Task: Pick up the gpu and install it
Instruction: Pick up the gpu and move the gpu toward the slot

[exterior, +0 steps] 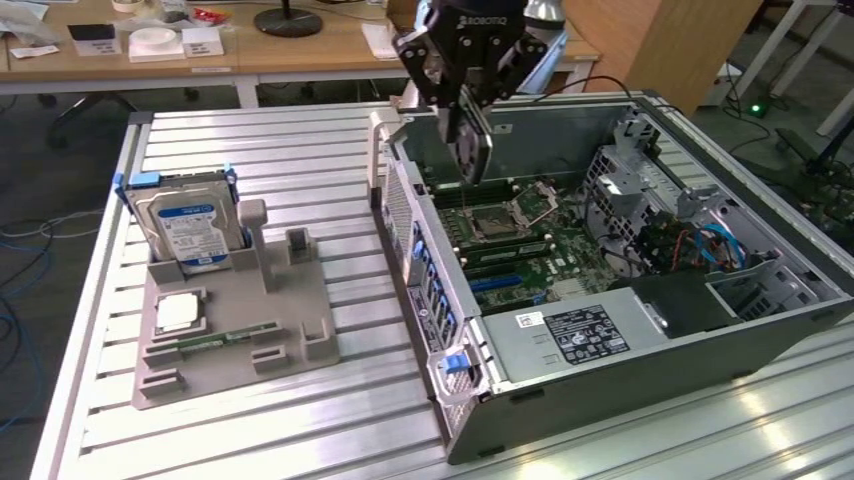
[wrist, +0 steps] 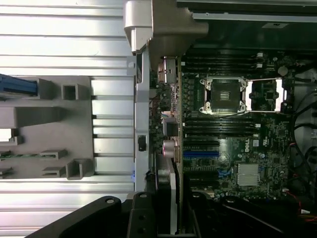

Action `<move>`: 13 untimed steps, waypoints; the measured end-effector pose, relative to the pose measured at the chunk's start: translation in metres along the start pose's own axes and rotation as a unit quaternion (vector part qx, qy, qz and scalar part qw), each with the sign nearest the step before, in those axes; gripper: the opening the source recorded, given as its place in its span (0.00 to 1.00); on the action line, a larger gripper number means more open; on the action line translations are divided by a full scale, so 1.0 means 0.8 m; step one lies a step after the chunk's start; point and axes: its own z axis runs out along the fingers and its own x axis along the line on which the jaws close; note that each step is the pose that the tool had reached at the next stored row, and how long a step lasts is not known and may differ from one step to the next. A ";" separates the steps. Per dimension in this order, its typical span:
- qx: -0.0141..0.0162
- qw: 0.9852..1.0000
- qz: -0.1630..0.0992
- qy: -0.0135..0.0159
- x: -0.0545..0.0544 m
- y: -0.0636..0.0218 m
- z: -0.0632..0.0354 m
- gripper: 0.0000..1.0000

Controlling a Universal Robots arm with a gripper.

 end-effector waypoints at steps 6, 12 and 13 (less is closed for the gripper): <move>0.000 1.000 0.000 0.000 -0.032 0.000 0.001 0.28; 0.000 1.000 0.000 0.000 -0.064 0.001 0.001 0.28; 0.000 1.000 0.000 0.000 -0.070 0.001 0.001 0.28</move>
